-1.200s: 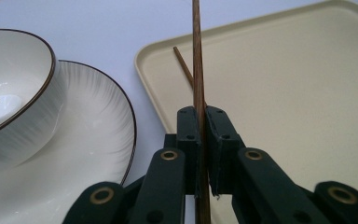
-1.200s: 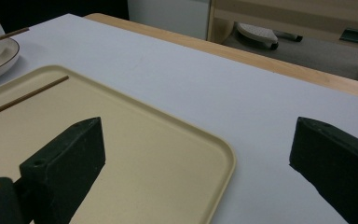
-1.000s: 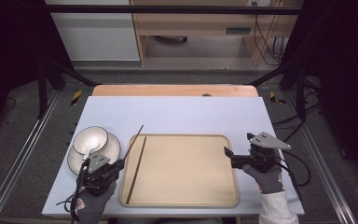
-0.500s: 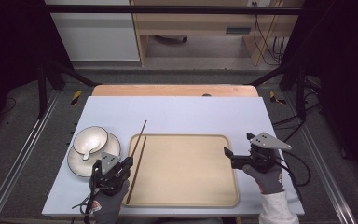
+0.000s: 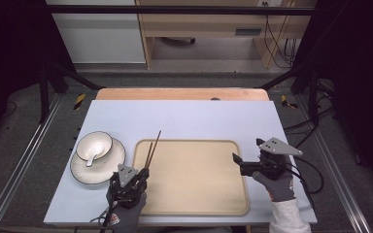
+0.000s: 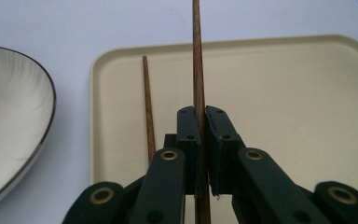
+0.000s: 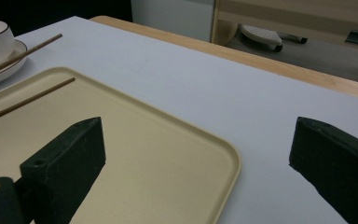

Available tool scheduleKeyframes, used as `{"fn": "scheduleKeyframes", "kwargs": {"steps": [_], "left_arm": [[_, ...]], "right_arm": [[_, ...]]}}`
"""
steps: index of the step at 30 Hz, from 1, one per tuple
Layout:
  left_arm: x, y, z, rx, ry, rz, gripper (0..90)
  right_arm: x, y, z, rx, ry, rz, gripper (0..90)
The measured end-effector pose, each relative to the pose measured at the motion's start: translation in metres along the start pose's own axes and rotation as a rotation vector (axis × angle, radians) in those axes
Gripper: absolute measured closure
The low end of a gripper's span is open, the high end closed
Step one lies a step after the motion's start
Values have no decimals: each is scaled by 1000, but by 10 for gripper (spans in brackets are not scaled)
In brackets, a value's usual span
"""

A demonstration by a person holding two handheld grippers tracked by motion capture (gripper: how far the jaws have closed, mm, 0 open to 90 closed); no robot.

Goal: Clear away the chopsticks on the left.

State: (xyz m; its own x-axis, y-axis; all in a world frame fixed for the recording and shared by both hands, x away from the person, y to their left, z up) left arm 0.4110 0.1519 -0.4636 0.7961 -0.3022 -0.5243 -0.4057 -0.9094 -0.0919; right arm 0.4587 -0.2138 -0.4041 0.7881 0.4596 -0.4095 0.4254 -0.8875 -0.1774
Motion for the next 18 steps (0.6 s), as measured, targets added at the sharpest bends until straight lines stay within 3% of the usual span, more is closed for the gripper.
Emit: {"fn": "scheduleKeyframes", "kwargs": {"steps": [18], "left_arm": [[18,7,21,10,-96,-9,846]], "right_arm": [[3,-1,2,-8,-13,2,35]]}}
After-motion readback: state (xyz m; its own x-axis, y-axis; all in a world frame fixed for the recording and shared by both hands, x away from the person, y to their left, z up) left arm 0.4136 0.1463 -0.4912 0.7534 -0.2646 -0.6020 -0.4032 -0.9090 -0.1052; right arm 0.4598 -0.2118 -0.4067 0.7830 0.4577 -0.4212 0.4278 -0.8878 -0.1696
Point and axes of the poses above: each handheld gripper's, and its own axes: x roughly forward along the jaws, z roughly out of its underside, y roughly to its right, the point moved 3 cm from there along x, roughly forward along the jaws, and after that the axes turned 12 degrees about x, right-handed, at the moved point
